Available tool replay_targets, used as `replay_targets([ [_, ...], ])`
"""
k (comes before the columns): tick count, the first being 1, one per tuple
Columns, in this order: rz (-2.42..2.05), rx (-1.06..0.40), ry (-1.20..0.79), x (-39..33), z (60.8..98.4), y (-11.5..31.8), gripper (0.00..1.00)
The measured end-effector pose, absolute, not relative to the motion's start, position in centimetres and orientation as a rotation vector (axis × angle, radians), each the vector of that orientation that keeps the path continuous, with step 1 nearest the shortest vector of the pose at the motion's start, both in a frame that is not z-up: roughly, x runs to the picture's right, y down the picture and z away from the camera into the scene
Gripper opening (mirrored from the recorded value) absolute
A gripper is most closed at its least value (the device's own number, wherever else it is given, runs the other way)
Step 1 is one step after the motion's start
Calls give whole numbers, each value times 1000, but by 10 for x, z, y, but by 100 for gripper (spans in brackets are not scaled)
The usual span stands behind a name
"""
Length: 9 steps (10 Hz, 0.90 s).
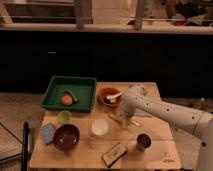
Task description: Place banana in purple bowl
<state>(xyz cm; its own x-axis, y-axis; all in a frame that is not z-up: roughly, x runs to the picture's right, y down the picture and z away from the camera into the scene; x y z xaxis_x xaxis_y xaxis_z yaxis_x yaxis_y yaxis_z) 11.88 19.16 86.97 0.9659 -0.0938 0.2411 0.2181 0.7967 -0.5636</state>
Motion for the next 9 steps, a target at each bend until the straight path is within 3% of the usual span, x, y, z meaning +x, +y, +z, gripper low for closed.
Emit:
replay_targets([
  [4, -170, -634, -220, 129, 875, 193, 5],
  [5, -172, -625, -227, 131, 870, 188, 0],
  [9, -196, -580, -279, 128, 834, 156, 0],
])
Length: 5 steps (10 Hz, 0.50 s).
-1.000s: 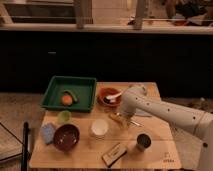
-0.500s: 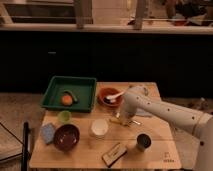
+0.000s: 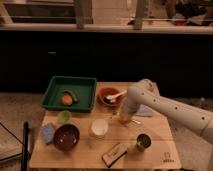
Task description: Place banana in purple bowl
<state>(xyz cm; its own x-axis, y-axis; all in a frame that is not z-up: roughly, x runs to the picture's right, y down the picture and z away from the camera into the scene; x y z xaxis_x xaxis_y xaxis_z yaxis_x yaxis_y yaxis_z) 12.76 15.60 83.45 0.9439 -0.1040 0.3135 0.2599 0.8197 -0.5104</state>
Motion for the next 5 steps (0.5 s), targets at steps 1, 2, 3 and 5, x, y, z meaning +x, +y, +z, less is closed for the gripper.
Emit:
replay_targets([
  [1, -210, -568, -299, 124, 824, 148, 0],
  [2, -234, -560, -330, 115, 814, 140, 0],
  [3, -269, -554, -363, 104, 806, 135, 0],
  [5, -366, -551, -431, 78, 790, 131, 0],
])
